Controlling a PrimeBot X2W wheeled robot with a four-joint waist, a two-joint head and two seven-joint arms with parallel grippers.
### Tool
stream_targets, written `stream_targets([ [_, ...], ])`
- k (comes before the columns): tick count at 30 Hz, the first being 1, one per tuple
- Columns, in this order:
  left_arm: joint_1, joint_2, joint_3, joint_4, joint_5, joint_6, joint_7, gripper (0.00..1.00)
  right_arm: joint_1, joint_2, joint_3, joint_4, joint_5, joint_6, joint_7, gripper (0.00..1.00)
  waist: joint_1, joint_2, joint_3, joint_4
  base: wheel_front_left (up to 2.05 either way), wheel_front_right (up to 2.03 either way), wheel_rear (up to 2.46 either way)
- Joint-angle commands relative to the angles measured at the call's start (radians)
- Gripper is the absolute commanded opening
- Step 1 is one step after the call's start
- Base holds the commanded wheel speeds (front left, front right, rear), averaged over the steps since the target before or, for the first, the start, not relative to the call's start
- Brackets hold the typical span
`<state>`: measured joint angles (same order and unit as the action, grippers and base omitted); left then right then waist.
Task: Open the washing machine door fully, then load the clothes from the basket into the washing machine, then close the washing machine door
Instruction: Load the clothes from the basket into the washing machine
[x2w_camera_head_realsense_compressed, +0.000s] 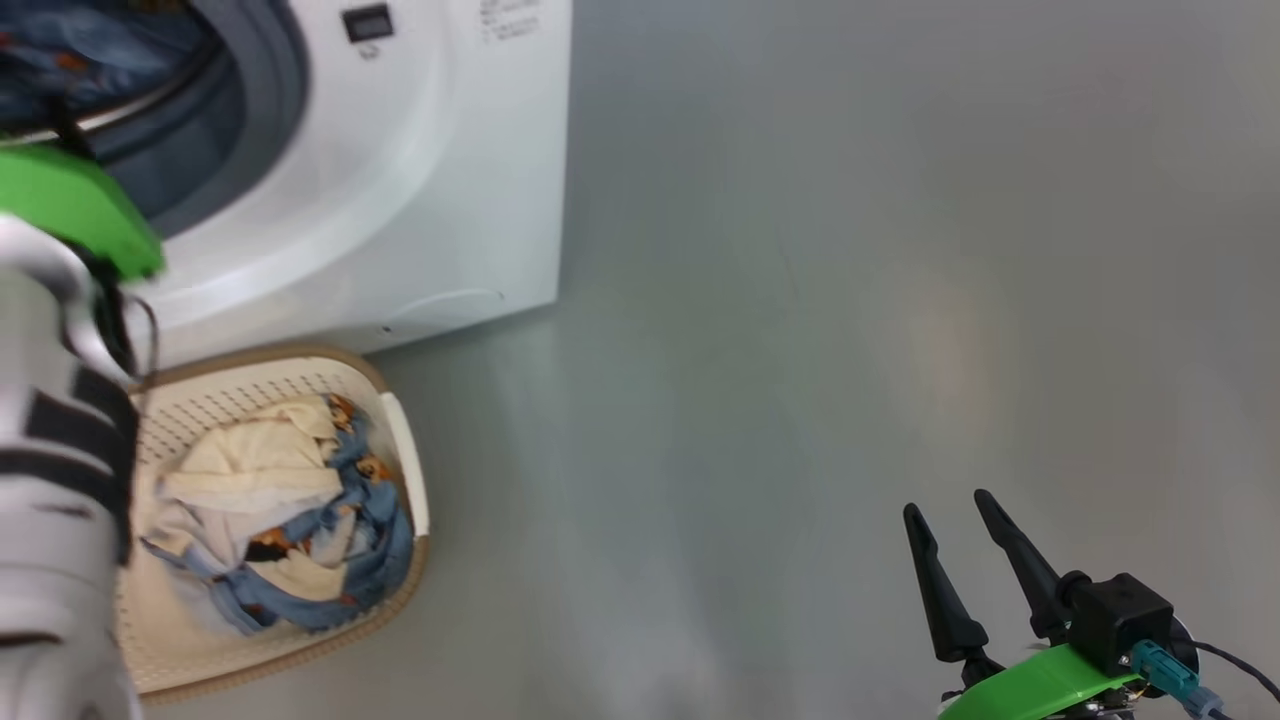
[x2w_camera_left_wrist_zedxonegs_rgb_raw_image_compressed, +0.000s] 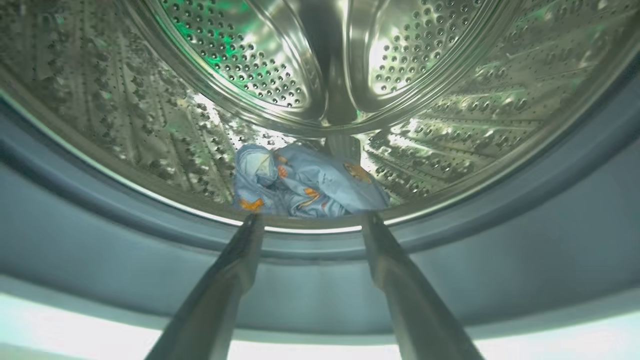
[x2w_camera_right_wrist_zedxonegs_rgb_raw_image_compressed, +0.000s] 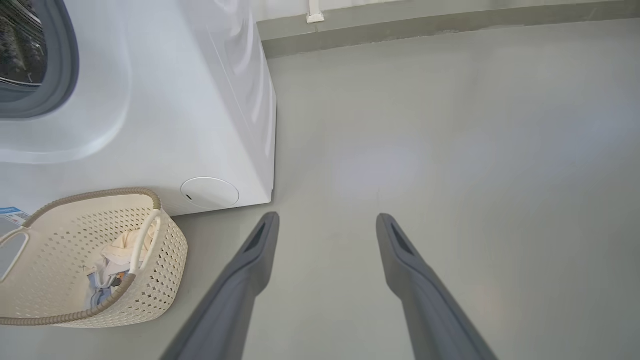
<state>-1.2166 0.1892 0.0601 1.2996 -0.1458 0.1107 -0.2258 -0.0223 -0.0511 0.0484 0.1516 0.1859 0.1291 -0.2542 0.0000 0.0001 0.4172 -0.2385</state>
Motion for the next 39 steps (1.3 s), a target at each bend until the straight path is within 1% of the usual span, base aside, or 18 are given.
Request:
stream_targets([
  [1, 0.035, 0.031, 0.007, -0.017, -0.005, -0.005, -0.016, 1.00, 0.012, -0.011, 0.016, -0.014, -0.009, 0.002, -0.008, 1.00, 0.0000, -0.0001, -0.066, 0.047, 0.00, 0.00, 0.00],
  [6, 0.121, -0.026, 0.001, -0.040, -0.017, -0.024, -0.033, 1.00, 0.008, -0.010, -0.002, -0.014, -0.024, 0.002, -0.008, 1.00, 0.0000, -0.0001, -0.126, 0.094, 0.00, 0.00, 0.00],
  [8, 0.162, -0.045, 0.000, -0.067, -0.023, -0.040, -0.035, 1.00, 0.004, -0.010, -0.002, -0.014, -0.029, 0.002, -0.008, 1.00, 0.0000, -0.0001, -0.152, 0.107, 0.00, 0.00, 0.00],
  [19, 0.479, -0.114, -0.013, -0.333, -0.022, -0.079, -0.036, 1.00, 0.006, -0.004, -0.037, -0.022, -0.055, 0.002, -0.008, 1.00, 0.0000, -0.0001, -0.260, 0.161, 0.00, 0.00, 0.00],
  [21, 0.534, -0.123, -0.010, -0.390, -0.027, -0.075, -0.036, 1.00, 0.009, -0.002, -0.047, -0.023, -0.057, 0.002, -0.008, 1.00, 0.0000, -0.0001, -0.274, 0.172, 0.00, 0.00, 0.00],
  [22, 0.592, -0.130, -0.015, -0.440, -0.035, -0.080, -0.036, 1.00, 0.014, -0.002, -0.055, -0.024, -0.059, 0.002, -0.008, 1.00, 0.0000, -0.0001, -0.288, 0.184, 0.00, 0.00, 0.00],
  [25, 0.676, -0.136, -0.027, -0.530, -0.037, -0.071, -0.036, 1.00, 0.020, -0.001, -0.057, -0.025, -0.062, 0.002, -0.008, 1.00, 0.0000, -0.0001, -0.305, 0.198, 0.00, 0.00, 0.00],
  [30, 0.823, -0.138, -0.045, -0.681, -0.069, -0.055, -0.036, 1.00, 0.019, 0.000, -0.063, -0.033, -0.071, 0.002, -0.008, 1.00, 0.0000, -0.0001, -0.325, 0.209, 0.00, 0.00, 0.00],
  [34, 0.937, -0.139, -0.069, -0.786, -0.104, -0.025, -0.036, 1.00, 0.028, 0.000, -0.063, -0.034, -0.080, 0.002, -0.008, 1.00, 0.0000, -0.0001, -0.349, 0.217, 0.00, 0.00, 0.00],
  [35, 0.937, -0.139, -0.069, -0.786, -0.104, -0.025, -0.036, 1.00, 0.028, 0.000, -0.063, -0.034, -0.080, 0.002, -0.008, 1.00, 0.0000, -0.0001, -0.349, 0.217, 0.00, 0.00, 0.00],
  [39, 1.034, -0.139, -0.086, -0.877, -0.118, 0.003, -0.036, 1.00, 0.045, 0.001, -0.066, -0.037, -0.088, 0.002, -0.008, 1.00, 0.0000, -0.0001, -0.370, 0.226, 0.00, 0.00, 0.00],
])
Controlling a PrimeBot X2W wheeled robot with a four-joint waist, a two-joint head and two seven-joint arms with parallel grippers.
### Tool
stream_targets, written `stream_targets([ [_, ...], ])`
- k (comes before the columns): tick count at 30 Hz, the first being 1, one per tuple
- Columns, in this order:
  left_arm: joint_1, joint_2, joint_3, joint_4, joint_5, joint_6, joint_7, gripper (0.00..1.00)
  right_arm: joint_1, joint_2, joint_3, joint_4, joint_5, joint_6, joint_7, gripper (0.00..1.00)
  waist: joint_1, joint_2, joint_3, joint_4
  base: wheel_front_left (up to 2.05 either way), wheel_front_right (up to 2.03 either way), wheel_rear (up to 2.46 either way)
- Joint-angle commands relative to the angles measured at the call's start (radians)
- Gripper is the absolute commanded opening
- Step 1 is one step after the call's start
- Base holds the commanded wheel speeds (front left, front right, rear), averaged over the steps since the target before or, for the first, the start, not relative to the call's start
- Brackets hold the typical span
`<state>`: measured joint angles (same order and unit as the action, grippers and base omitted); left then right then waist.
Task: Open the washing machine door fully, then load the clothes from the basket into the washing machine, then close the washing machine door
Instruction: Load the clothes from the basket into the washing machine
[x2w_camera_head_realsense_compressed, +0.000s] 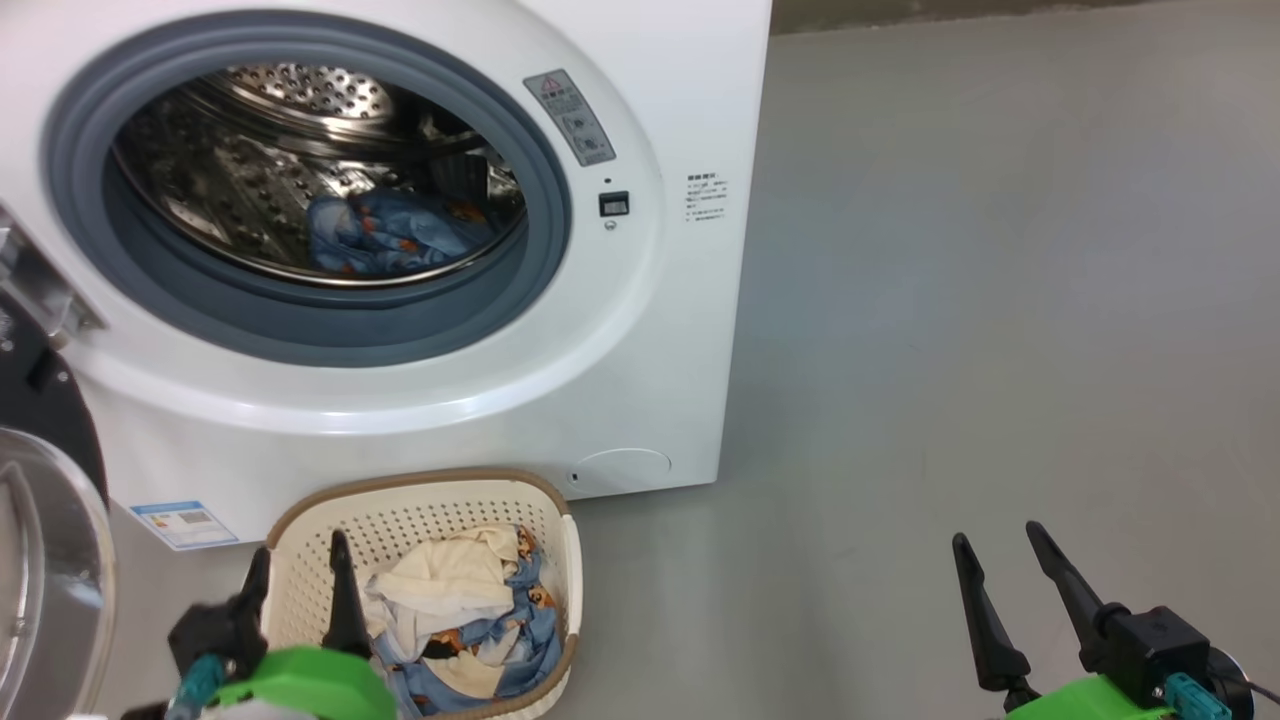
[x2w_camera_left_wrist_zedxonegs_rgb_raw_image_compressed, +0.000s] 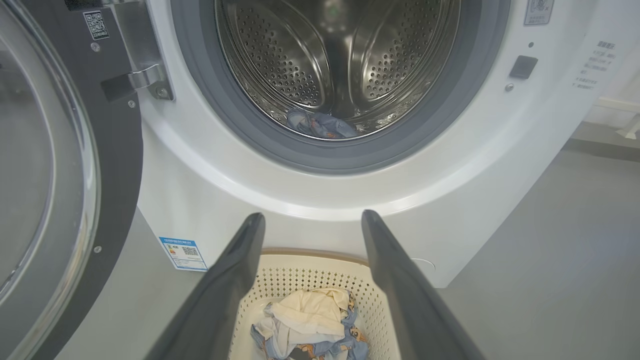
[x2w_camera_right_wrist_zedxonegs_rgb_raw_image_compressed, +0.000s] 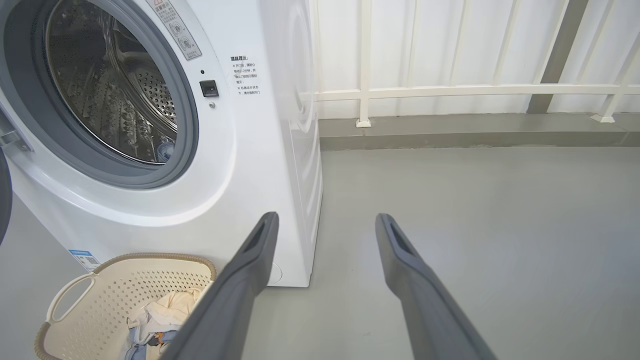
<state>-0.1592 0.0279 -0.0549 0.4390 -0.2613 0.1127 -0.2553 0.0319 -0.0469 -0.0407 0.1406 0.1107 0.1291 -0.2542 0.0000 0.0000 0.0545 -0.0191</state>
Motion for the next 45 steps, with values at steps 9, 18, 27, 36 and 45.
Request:
stream_targets([
  [9, 0.121, 0.022, 0.034, -0.164, -0.002, 0.043, -0.006, 1.00, 0.020, -0.003, 0.013, -0.040, -0.034, 0.002, -0.008, 1.00, 0.0000, 0.0000, -0.029, 0.035, 0.00, 0.00, 0.00],
  [18, 0.195, 0.022, 0.006, -0.246, -0.034, 0.066, -0.006, 1.00, 0.024, -0.003, 0.012, -0.049, -0.044, 0.002, -0.008, 1.00, 0.0000, 0.0000, -0.027, 0.047, 0.00, 0.00, 0.00],
  [27, 0.223, 0.022, 0.004, -0.269, -0.031, 0.067, -0.006, 1.00, 0.030, -0.003, 0.010, -0.049, -0.036, 0.002, -0.008, 1.00, 0.0000, 0.0000, -0.040, 0.053, 0.00, 0.00, 0.00],
  [36, 0.236, 0.022, 0.013, -0.295, -0.022, 0.060, -0.006, 1.00, 0.036, -0.003, 0.005, -0.053, -0.031, 0.002, -0.008, 1.00, 0.0000, 0.0000, -0.042, 0.052, 0.00, 0.00, 0.00],
  [45, 0.238, 0.022, 0.010, -0.323, -0.017, 0.061, -0.006, 1.00, 0.033, -0.003, 0.007, -0.052, -0.029, 0.002, -0.008, 1.00, 0.0000, 0.0000, -0.019, 0.035, 0.00, 0.00, 0.00],
])
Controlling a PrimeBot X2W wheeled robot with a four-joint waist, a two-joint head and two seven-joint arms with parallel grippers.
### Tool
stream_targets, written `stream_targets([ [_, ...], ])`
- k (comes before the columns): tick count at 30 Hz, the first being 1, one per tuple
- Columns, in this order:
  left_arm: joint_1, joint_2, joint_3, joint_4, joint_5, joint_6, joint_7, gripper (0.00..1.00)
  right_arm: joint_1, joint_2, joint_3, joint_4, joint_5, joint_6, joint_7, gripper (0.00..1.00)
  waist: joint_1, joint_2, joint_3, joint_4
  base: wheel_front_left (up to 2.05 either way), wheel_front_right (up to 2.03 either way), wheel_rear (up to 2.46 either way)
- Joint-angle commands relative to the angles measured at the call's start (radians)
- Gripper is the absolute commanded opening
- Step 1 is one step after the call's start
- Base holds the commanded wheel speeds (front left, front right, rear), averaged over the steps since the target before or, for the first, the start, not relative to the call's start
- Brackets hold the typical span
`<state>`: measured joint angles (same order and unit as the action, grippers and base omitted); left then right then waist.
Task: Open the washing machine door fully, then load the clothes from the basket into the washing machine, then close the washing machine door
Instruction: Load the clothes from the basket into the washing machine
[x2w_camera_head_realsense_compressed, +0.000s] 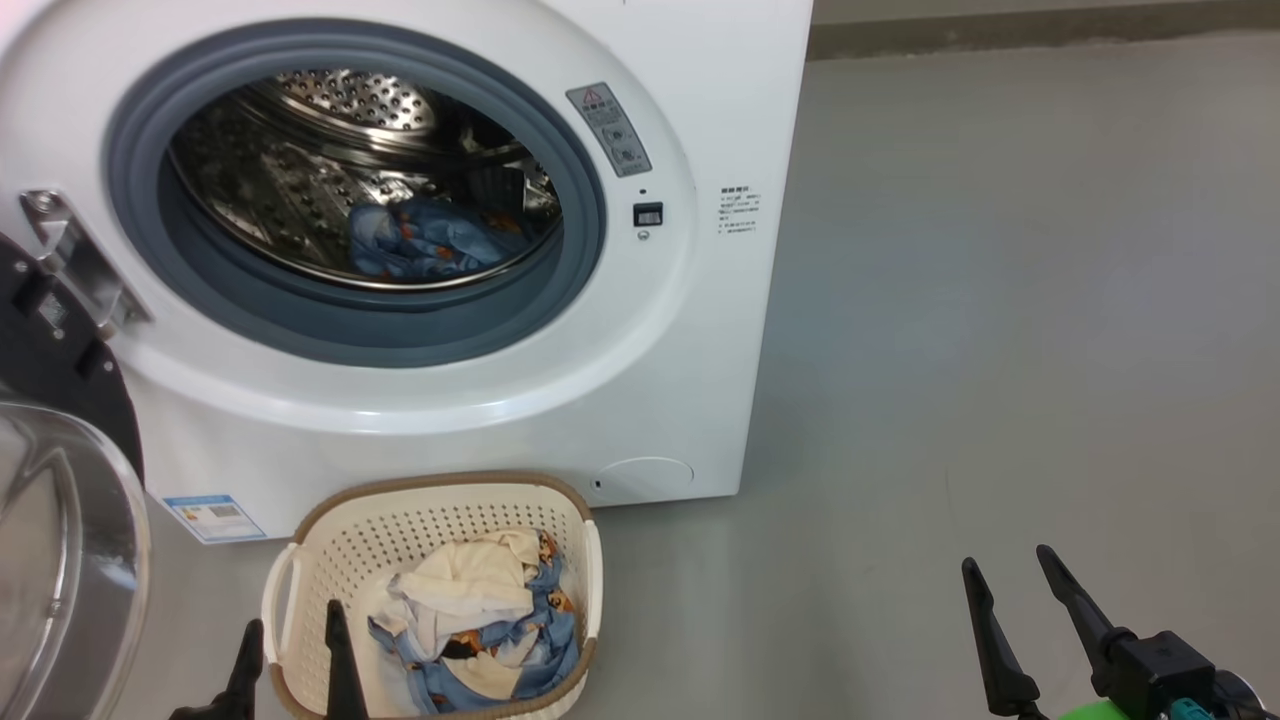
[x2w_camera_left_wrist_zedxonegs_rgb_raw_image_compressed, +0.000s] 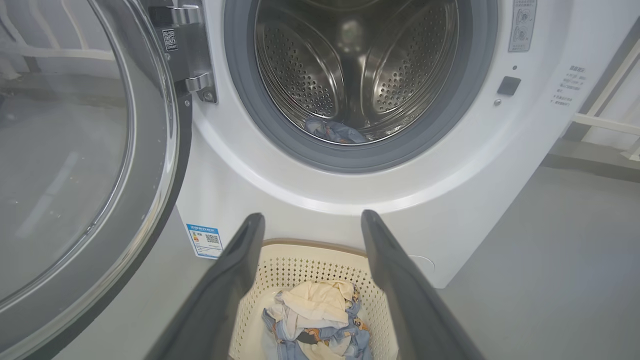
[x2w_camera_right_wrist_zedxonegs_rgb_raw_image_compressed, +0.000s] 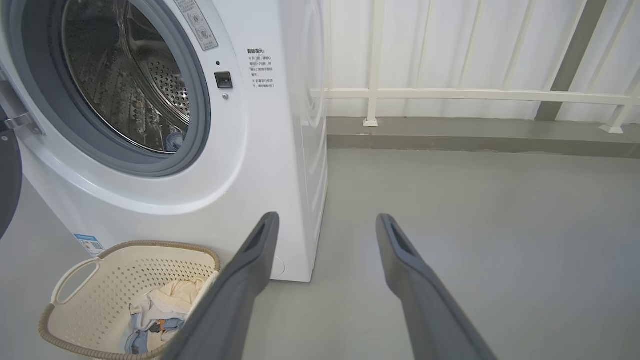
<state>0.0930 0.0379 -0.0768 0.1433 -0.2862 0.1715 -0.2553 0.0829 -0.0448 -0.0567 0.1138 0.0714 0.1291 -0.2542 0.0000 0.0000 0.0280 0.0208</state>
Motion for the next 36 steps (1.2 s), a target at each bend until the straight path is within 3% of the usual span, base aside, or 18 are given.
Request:
stream_targets([
  [1, -0.017, 0.012, 0.033, -0.026, 0.010, 0.002, -0.006, 1.00, -0.021, -0.005, 0.023, -0.025, 0.012, 0.002, -0.008, 1.00, 0.0000, 0.0000, 0.014, -0.008, 0.00, 0.00, 0.00],
  [9, -0.067, 0.012, 0.037, -0.009, 0.002, -0.014, -0.006, 1.00, -0.055, -0.005, 0.026, -0.022, 0.027, 0.002, -0.008, 1.00, 0.0000, 0.0000, 0.118, -0.053, 0.00, 0.00, 0.00],
  [16, -0.195, 0.015, 0.021, 0.117, 0.001, -0.042, -0.005, 1.00, -0.127, -0.005, 0.055, -0.023, 0.060, 0.002, -0.008, 1.00, 0.0000, 0.0000, 0.286, -0.120, 0.00, 0.00, 0.00],
  [30, -0.581, 0.145, 0.106, 0.459, -0.086, -0.082, 0.145, 1.00, -0.305, -0.005, 0.144, 0.034, 0.172, 0.002, -0.008, 1.00, 0.0000, 0.0000, 0.634, -0.270, 0.00, 0.00, 0.00],
  [36, -0.687, 0.174, 0.123, 0.595, -0.115, -0.096, 0.178, 1.00, -0.340, -0.005, 0.161, 0.054, 0.186, 0.002, -0.008, 1.00, 0.0000, 0.0000, 0.701, -0.294, 0.00, 0.00, 0.00],
])
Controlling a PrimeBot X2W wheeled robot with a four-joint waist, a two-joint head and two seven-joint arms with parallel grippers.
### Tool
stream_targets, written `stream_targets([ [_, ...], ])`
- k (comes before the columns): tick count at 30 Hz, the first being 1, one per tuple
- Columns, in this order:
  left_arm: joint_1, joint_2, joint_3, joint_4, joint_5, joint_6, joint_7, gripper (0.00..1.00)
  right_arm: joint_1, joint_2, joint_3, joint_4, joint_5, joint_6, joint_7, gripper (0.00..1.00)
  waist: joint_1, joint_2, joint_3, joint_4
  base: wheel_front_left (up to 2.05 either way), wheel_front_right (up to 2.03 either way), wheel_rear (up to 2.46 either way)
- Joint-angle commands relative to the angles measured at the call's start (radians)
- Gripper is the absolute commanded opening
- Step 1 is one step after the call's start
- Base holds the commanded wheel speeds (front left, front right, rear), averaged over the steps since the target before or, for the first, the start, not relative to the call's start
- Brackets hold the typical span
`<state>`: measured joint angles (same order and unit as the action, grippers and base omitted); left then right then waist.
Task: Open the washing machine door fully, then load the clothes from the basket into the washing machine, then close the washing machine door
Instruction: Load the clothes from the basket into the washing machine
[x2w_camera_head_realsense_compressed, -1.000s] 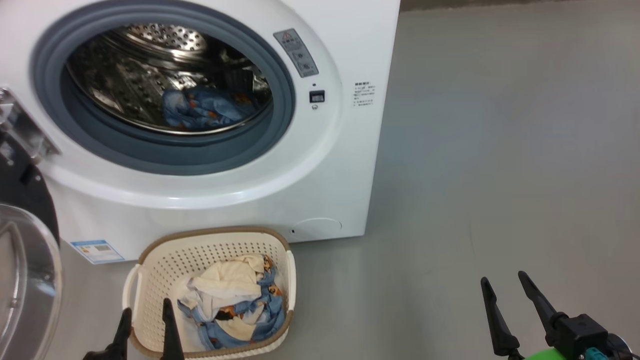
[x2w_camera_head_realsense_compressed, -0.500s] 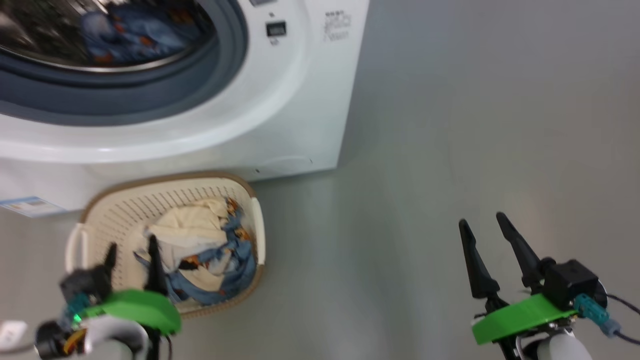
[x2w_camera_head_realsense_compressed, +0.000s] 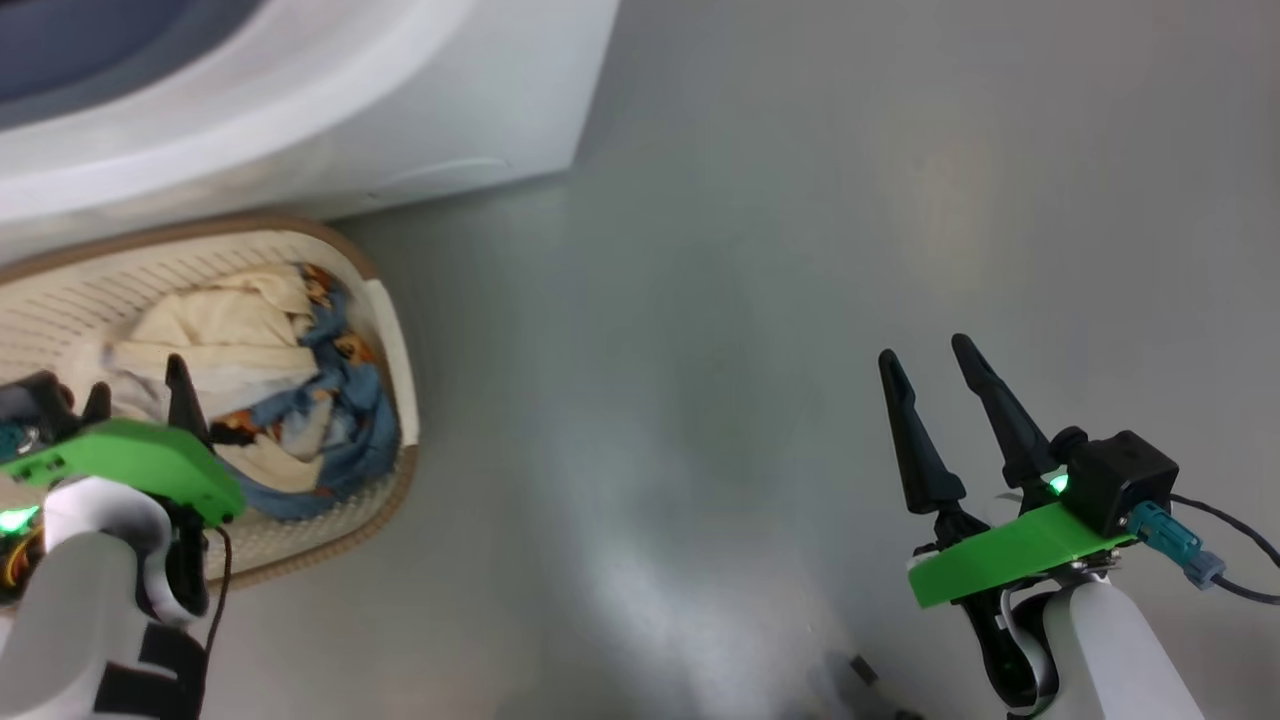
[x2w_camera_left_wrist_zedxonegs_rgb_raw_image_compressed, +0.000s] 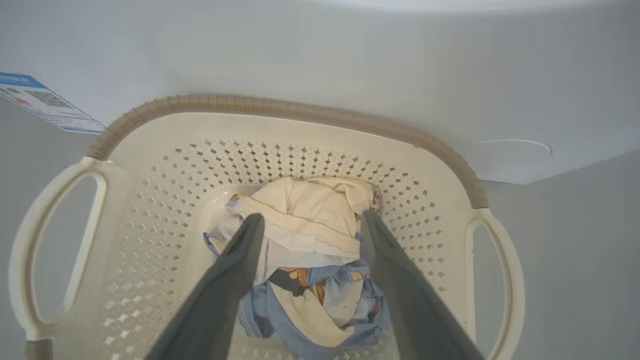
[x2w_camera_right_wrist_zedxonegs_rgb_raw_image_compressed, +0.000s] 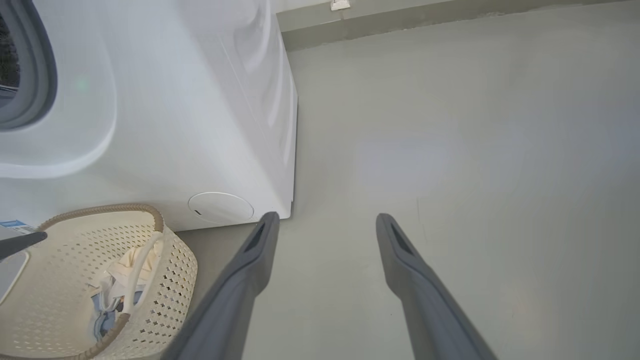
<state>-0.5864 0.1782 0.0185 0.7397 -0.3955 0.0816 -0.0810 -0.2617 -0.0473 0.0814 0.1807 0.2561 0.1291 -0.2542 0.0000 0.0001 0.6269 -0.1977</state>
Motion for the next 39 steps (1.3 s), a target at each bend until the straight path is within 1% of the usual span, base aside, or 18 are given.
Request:
stream_targets([
  [1, -0.022, 0.036, 0.028, 0.022, -0.010, -0.011, 0.011, 1.00, 0.001, -0.003, 0.023, -0.010, 0.000, 0.002, -0.008, 1.00, 0.0000, -0.0001, 0.110, -0.077, 0.00, 0.00, 0.00],
  [2, -0.022, 0.036, 0.028, 0.022, -0.010, -0.011, 0.011, 1.00, 0.001, -0.003, 0.023, -0.010, 0.000, 0.002, -0.008, 1.00, 0.0000, -0.0001, 0.110, -0.077, 0.00, 0.00, 0.00],
  [6, -0.077, 0.046, 0.038, 0.106, -0.034, -0.026, 0.027, 1.00, -0.009, -0.003, 0.028, 0.005, -0.010, 0.002, -0.008, 1.00, 0.0000, -0.0001, 0.135, -0.085, 0.00, 0.00, 0.00],
  [12, -0.153, 0.069, 0.050, 0.208, -0.056, -0.034, 0.043, 1.00, -0.024, -0.003, 0.021, 0.031, -0.049, 0.002, -0.008, 1.00, 0.0000, -0.0001, 0.173, -0.098, 0.00, 0.00, 0.00],
  [14, -0.179, 0.076, 0.057, 0.240, -0.066, -0.038, 0.050, 1.00, -0.026, -0.003, 0.034, 0.037, -0.056, 0.002, -0.008, 1.00, 0.0000, -0.0001, 0.188, -0.102, 0.00, 0.00, 0.00],
  [19, -0.237, 0.109, 0.072, 0.314, -0.087, -0.041, 0.072, 1.00, -0.033, -0.003, 0.100, 0.056, -0.034, 0.002, -0.008, 1.00, 0.0000, -0.0001, 0.227, -0.119, 0.00, 0.00, 0.00],
  [23, -0.279, 0.131, 0.065, 0.356, -0.083, -0.042, 0.078, 1.00, -0.034, -0.003, 0.108, 0.018, 0.036, 0.002, -0.008, 1.00, 0.0000, -0.0001, 0.257, -0.128, 0.00, 0.00, 0.00],
  [29, -0.334, 0.141, 0.061, 0.409, -0.096, -0.067, 0.101, 1.00, -0.031, -0.015, 0.124, -0.001, 0.040, 0.002, -0.008, 1.00, 0.0000, -0.0001, 0.287, -0.135, 0.00, 0.00, 0.00],
  [34, -0.371, 0.143, 0.042, 0.445, -0.089, -0.068, 0.121, 1.00, -0.028, -0.025, 0.133, -0.015, 0.046, 0.002, -0.008, 1.00, 0.0000, -0.0001, 0.305, -0.137, 0.00, 0.00, 0.00],
  [39, -0.404, 0.164, 0.030, 0.467, -0.082, -0.067, 0.129, 1.00, -0.022, -0.027, 0.136, -0.022, 0.048, 0.002, -0.008, 1.00, 0.0000, -0.0001, 0.325, -0.148, 0.00, 0.00, 0.00],
])
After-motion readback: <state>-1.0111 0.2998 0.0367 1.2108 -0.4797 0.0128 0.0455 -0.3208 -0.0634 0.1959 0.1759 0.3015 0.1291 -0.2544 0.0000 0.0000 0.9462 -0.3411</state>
